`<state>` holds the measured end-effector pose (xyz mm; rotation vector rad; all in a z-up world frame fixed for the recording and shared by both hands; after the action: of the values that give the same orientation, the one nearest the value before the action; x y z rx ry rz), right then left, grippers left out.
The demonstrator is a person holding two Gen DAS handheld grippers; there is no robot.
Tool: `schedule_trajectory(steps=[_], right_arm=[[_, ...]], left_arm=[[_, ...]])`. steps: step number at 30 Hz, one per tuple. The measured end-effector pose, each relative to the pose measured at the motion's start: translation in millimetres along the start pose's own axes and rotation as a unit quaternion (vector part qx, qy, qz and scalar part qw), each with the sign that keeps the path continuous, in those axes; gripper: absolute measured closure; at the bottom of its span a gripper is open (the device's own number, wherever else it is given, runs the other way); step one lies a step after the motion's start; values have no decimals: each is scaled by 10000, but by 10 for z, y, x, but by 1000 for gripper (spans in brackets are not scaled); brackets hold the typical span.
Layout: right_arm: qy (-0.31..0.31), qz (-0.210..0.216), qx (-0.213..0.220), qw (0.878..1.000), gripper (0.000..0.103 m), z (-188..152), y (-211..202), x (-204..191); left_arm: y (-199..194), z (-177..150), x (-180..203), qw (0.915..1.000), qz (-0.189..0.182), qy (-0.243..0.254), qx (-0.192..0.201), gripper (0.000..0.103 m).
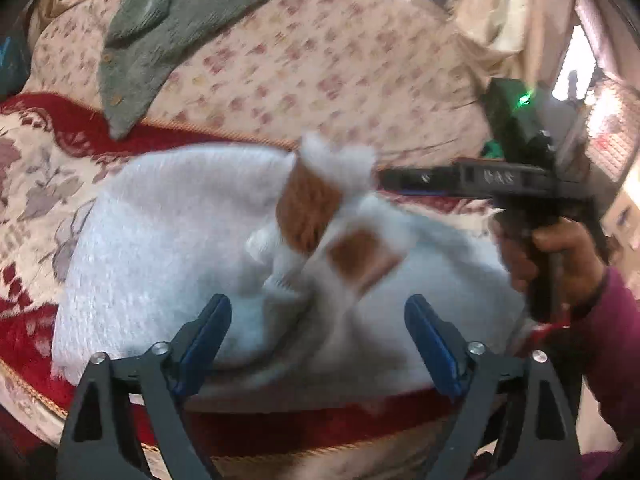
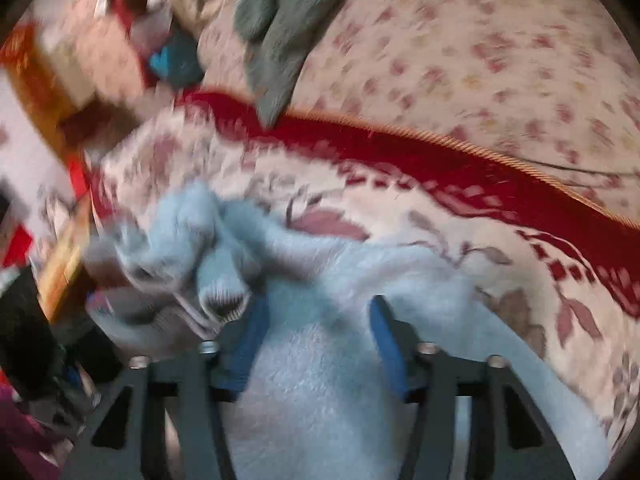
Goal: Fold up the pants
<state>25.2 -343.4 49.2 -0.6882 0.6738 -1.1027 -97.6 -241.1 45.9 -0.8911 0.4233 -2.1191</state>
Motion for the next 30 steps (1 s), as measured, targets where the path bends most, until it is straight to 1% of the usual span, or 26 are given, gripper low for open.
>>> schedule_trajectory(steps=[2,4,6,8,9,12,14,15,17,18,19,20,21,23,25,27,29,30], right_arm=[[187,231,167,9994,31,63,-189,-24],[164,435,231,9987,29,159,-273,-160],[-46,532,281,9982,29,202,-337,-364],[-361,586,319,9971,29,269,-321,-631],[-510,573,346,9965,29,300,-292,-748],[-1008,304,354,9938,29,402,-93,-1071],[-1347,178,112,9907,29,397,173,-1236],[-1486,65,-45,9889,29,368,310,-1251],[-1847,-508,-323,9810,29,290,596,-1158],[-1912,-675,-373,9785,29,258,669,-1078],[-1860,-697,-472,9789,29,211,743,-983],[-1737,-612,-551,9813,29,169,780,-910],[-1592,-518,-604,9840,29,129,803,-840],[-1327,-336,-668,9883,26,0,837,-712],[-1107,-184,-638,9916,25,-69,785,-649],[-789,3,-602,9951,24,-71,615,-611],[-793,3,-395,9961,24,-62,432,-638],[-877,-37,-325,9956,24,-90,359,-650]], left_arm=[[-42,12,71,9994,219,281,-56,15],[-75,58,80,9985,328,426,-31,15],[-112,149,6,9979,506,398,46,15],[-125,239,-71,9982,548,211,148,15],[-99,267,-102,9985,510,100,159,15],[22,284,-192,9986,507,-115,105,15],[118,274,-238,9986,448,-264,108,15],[162,265,-254,9986,409,-316,95,15],[249,231,-248,9990,248,-358,17,15],[291,176,-228,9991,123,-399,-68,15],[345,114,-218,9988,-5,-456,-174,15],[417,22,-215,9981,-106,-511,-322,15],[449,-27,-215,9979,-108,-507,-396,15],[505,-120,-193,9981,-19,-326,-525,15],[487,-126,-148,9982,29,-146,-578,15],[412,-89,-147,9985,-8,-252,-491,15],[321,-43,-161,9988,2,-317,-378,15],[262,-22,-169,9990,69,-300,-315,15]])
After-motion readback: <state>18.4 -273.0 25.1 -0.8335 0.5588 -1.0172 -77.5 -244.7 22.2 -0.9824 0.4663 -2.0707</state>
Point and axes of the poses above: each gripper's, at about its wrist camera, not at the fingertips, and y roughly the way its jaws point, x to its right, z to its top, the point moved 10 cm from there along y, roughly the way its jaws point, and after that the axes turned 15 degrees about -z, right-handed, at the moved point
